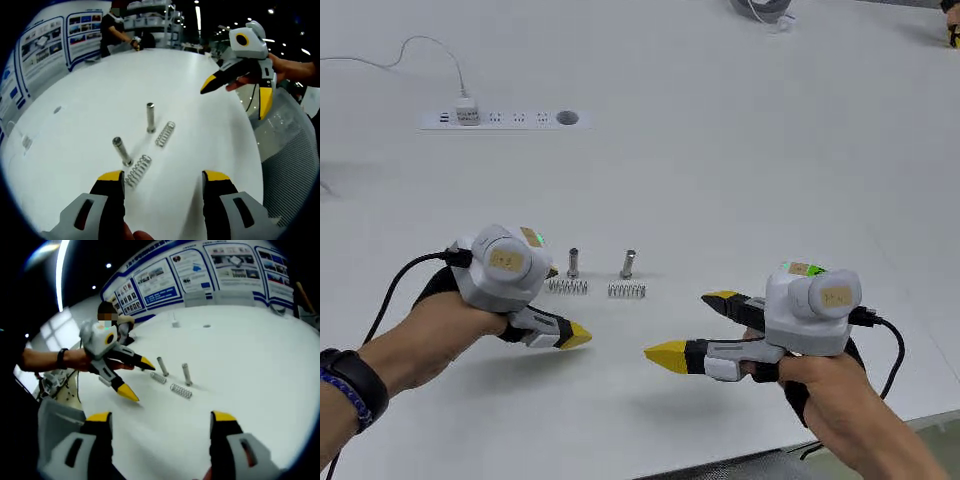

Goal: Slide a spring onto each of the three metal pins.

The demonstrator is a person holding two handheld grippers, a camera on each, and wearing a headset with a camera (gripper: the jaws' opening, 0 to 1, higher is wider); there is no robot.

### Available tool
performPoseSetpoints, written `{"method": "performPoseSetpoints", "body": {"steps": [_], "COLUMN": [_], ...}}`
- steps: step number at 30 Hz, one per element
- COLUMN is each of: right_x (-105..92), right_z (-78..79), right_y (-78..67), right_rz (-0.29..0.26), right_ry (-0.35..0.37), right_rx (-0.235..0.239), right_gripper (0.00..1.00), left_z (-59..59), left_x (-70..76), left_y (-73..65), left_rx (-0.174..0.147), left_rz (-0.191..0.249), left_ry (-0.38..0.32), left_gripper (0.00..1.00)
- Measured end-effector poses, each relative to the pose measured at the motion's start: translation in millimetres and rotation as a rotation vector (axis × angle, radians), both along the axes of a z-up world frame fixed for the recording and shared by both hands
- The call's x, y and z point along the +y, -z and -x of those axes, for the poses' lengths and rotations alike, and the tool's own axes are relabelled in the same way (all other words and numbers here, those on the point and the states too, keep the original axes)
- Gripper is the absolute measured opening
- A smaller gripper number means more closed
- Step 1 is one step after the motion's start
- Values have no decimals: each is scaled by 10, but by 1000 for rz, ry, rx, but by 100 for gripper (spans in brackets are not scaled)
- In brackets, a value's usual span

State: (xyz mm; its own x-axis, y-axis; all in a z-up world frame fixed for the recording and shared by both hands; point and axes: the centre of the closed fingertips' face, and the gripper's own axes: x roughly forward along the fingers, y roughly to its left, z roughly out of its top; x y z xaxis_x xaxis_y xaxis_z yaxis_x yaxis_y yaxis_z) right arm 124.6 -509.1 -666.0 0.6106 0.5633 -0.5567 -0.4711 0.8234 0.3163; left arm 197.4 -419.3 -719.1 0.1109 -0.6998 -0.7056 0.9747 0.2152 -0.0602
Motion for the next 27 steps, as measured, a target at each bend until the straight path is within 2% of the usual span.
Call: {"method": "performPoseSetpoints", "body": {"steps": [3,5,7,10,13,14,15,19,20,21,22,24,27], "right_x": [-26,-48,-58,-60,-59,-58,-57,-70,-72,-69,-65,-56,-30], "right_z": [1,-6,-11,-16,-17,-17,-17,-23,-22,-21,-19,-20,-24], "right_y": [16,20,13,9,13,14,14,8,3,0,0,10,12], "right_rz": [4,2,-2,-6,-4,-3,-3,-4,-5,-6,-7,-7,-4], "right_ry": [6,14,21,25,24,23,22,27,28,28,27,25,21], "right_rx": [5,6,4,4,6,6,7,7,7,7,9,12,14], "right_gripper": [81,81,81,80,80,80,80,79,79,79,79,79,79], "left_z": [-12,21,52,46,8,-14,-41,-31,-86,-55,-56,-87,-101], "left_x": [9,5,14,27,42,64,81,77,73,84,82,77,81], "left_y": [44,43,67,93,121,153,165,178,169,180,172,189,193], "left_rx": [16,29,19,22,8,-4,-31,-26,-64,-41,-41,-65,-56], "left_rz": [-10,-3,-16,-23,-40,-56,-70,-63,-57,-62,-63,-73,-80], "left_ry": [-20,-19,-12,-24,-40,-45,-45,-52,-57,-62,-71,-72,-85], "left_gripper": [59,57,55,52,45,40,37,30,27,25,23,15,11]}}
